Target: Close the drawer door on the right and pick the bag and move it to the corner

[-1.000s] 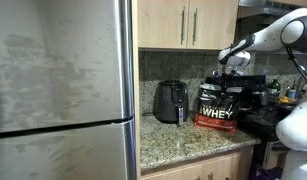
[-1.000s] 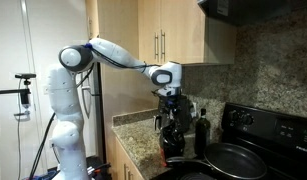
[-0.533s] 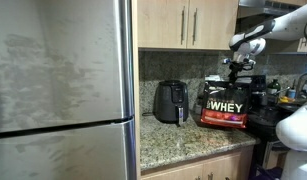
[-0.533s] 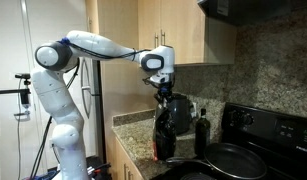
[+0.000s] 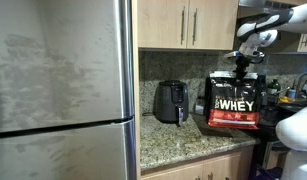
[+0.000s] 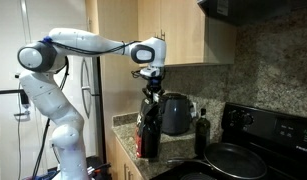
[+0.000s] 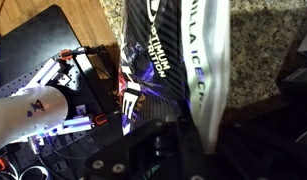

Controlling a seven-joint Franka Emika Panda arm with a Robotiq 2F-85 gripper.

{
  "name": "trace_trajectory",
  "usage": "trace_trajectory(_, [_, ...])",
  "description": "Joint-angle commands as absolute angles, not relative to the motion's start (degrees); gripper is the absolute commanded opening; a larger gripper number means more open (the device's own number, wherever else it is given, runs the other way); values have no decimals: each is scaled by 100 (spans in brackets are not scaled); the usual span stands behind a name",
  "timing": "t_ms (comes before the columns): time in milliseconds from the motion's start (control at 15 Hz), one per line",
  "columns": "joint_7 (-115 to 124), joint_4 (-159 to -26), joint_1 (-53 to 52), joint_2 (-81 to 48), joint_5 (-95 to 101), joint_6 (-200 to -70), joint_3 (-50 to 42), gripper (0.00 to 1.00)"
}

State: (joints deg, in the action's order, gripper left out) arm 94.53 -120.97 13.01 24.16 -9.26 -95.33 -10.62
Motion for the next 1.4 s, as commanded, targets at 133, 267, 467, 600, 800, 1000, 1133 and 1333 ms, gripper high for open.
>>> trace_trajectory(133, [9345,-12466,1149,2674,-768,-9400,-526,0])
trace_trajectory(267, [9468,-12524,927,2868,-828,-9310,-144,0])
trace_trajectory(467, [9979,-12231,545,2583,-1296,-9588,400,0])
trace_trajectory(600, [10628,-11860,307,2279,-1718,-9613,708,0])
trace_trajectory(800, [10761,-12216,139,2322,-1573,-9695,834,2])
trace_trajectory(1000, [10932,-12029,55,2180,-1586,-9711,912,2])
trace_trajectory(1133, [11187,-11845,-6,1896,-1436,-9882,1113,0])
trace_trajectory(1333, [12382,-11165,-223,1263,-1583,-10145,1486,0])
